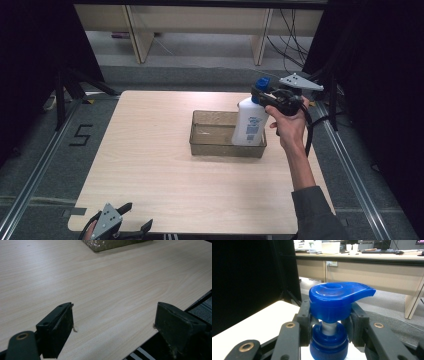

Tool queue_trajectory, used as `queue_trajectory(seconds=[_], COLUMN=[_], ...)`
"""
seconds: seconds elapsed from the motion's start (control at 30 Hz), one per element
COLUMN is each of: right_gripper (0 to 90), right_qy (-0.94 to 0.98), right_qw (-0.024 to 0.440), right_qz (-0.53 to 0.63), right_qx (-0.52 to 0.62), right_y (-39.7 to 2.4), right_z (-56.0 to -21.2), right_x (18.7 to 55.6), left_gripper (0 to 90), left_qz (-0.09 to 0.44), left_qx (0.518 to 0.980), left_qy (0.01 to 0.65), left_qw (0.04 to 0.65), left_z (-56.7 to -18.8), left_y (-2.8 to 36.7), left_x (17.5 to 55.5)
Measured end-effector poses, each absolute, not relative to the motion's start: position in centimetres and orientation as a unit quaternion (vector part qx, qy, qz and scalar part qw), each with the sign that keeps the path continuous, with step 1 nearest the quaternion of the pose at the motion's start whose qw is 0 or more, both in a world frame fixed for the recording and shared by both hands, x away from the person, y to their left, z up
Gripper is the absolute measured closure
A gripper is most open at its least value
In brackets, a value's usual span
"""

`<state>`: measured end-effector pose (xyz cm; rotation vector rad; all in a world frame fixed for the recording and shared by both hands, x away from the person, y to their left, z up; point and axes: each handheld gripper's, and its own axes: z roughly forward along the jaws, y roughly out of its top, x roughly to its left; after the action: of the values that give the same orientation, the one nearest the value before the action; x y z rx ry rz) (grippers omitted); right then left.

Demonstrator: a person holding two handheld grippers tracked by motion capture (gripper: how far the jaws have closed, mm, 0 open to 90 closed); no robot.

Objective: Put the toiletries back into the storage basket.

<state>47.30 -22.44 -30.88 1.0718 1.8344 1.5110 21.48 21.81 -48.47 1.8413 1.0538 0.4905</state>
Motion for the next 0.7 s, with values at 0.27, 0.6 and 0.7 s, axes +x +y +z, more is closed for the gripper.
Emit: queue_trajectory(seconds=[0.27, 0.6, 0.7], right_gripper=[61.9, 61.9, 61.9], right_qy=[0.682, 0.686, 0.685], right_qw=[0.264, 0.261, 0.266], right_qz=[0.555, 0.553, 0.55], right_qx=[0.396, 0.394, 0.396], right_y=[-22.66, -22.68, -22.79], right_z=[-31.71, -31.89, -31.93], right_x=[47.54, 47.39, 47.32], left_gripper=[14.9, 14.8, 14.8], left_qz=[0.2, 0.201, 0.2], left_qx=[0.749, 0.75, 0.75], left_qy=[0.43, 0.429, 0.429], left_qw=[0.463, 0.462, 0.462], left_z=[-48.46, -48.44, -48.46], left_y=[21.84, 21.82, 21.81], left_x=[21.48, 21.47, 21.47])
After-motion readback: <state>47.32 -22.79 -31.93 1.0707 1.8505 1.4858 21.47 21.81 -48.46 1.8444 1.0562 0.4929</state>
